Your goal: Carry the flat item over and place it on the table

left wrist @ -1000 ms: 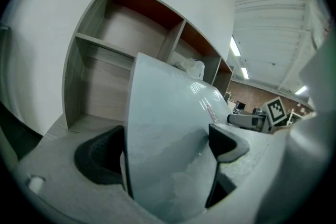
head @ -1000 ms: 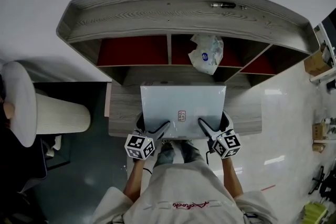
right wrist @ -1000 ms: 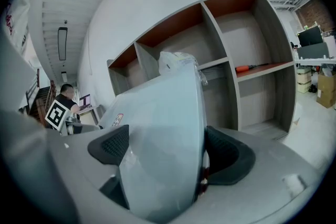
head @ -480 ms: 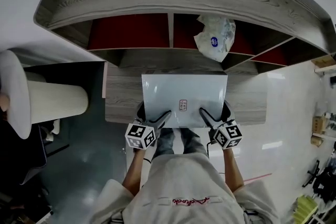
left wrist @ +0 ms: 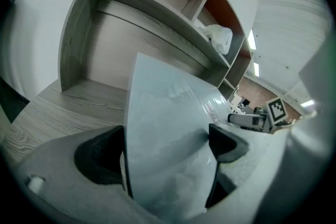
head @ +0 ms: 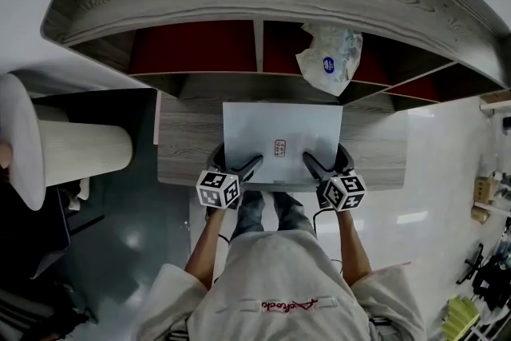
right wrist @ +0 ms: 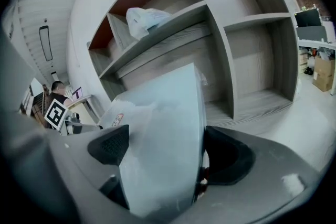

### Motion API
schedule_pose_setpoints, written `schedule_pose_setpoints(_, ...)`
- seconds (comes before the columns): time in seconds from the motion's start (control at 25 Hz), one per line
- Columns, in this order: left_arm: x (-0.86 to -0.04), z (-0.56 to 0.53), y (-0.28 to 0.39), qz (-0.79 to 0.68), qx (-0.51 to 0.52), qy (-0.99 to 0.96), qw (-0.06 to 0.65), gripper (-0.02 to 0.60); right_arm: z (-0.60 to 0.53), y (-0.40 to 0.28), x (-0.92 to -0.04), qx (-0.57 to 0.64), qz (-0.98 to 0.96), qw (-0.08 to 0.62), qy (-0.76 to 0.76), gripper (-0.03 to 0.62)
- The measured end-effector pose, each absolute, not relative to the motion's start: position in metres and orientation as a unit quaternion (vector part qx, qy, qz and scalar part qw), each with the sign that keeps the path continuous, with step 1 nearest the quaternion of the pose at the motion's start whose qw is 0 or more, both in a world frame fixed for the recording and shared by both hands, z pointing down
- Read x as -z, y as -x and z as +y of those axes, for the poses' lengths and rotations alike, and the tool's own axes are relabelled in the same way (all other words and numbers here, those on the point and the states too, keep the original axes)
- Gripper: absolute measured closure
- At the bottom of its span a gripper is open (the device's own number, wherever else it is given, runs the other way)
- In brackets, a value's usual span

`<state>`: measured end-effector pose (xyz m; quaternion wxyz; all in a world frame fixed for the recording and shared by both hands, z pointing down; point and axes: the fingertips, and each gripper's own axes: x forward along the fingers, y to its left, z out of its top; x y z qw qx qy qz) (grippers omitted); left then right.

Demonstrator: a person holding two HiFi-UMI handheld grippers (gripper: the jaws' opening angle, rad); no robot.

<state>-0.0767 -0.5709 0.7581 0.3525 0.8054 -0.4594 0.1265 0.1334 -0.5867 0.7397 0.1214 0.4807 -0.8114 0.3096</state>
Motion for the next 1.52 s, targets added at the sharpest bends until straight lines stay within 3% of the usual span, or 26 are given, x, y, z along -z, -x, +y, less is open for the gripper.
schedule_pose_setpoints(1.04,-0.859,-0.617,0.07,-0.429,-0.213,-0.749,0.459,0.06,-0.629,-0.139,-0.849,-0.438,-0.75,0.174,-0.465,0.126)
schedule_pose_setpoints(1.52,-0.859,-0.618,0.071,-0.428,-0.184,-0.756,0.46,0.06,-0.631,-0.142,-0.851,-0.435,-0.749,0.17,-0.471,0.121)
